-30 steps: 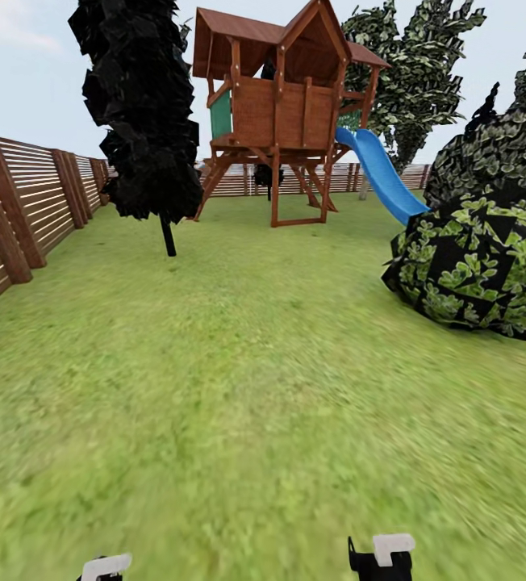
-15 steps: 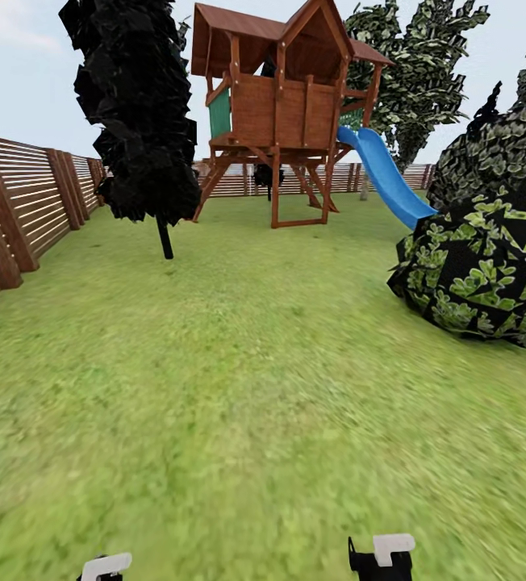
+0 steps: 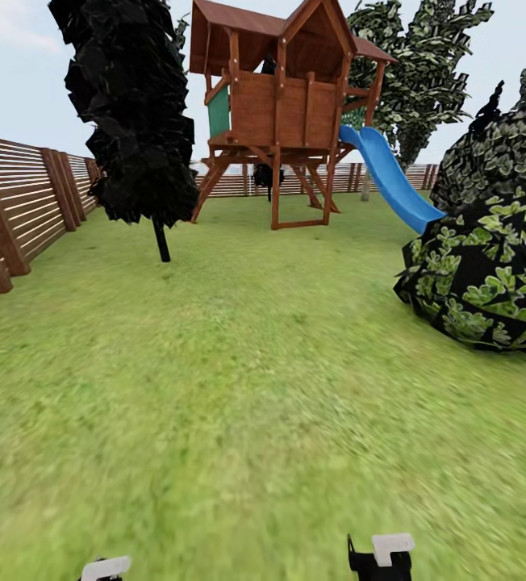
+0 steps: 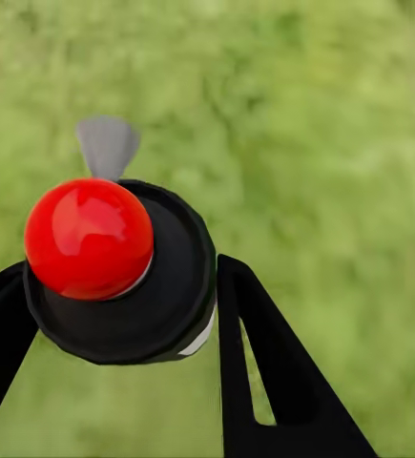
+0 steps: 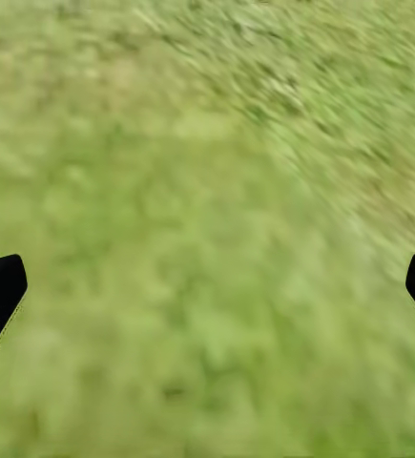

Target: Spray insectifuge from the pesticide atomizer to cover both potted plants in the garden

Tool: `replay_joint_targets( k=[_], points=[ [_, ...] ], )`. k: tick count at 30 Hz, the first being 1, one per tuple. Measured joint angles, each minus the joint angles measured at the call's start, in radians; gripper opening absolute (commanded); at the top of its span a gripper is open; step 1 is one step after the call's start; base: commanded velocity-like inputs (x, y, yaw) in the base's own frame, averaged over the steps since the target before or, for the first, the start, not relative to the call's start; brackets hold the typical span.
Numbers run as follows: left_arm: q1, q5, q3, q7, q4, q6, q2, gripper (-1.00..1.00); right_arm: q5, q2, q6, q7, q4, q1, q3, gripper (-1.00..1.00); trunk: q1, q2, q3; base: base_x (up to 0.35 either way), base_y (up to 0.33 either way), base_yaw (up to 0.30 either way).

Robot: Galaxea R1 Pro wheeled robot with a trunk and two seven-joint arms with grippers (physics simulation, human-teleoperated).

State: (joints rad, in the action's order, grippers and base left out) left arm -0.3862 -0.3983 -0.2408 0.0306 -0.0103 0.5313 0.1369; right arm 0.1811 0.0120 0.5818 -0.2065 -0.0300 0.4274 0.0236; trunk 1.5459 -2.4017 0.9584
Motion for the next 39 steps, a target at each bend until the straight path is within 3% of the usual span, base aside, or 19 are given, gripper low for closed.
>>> replay_joint_targets(
  k=[39],
  points=[
    [0.002, 0.001, 0.000, 0.000, -0.001, 0.000, 0.001, -1.00, 0.000, -0.001, 0.000, 0.002, 0.001, 0.000, 0.000, 1.00, 0.000, 0.000, 0.000, 0.339, 0.000, 0.000]
  ],
)
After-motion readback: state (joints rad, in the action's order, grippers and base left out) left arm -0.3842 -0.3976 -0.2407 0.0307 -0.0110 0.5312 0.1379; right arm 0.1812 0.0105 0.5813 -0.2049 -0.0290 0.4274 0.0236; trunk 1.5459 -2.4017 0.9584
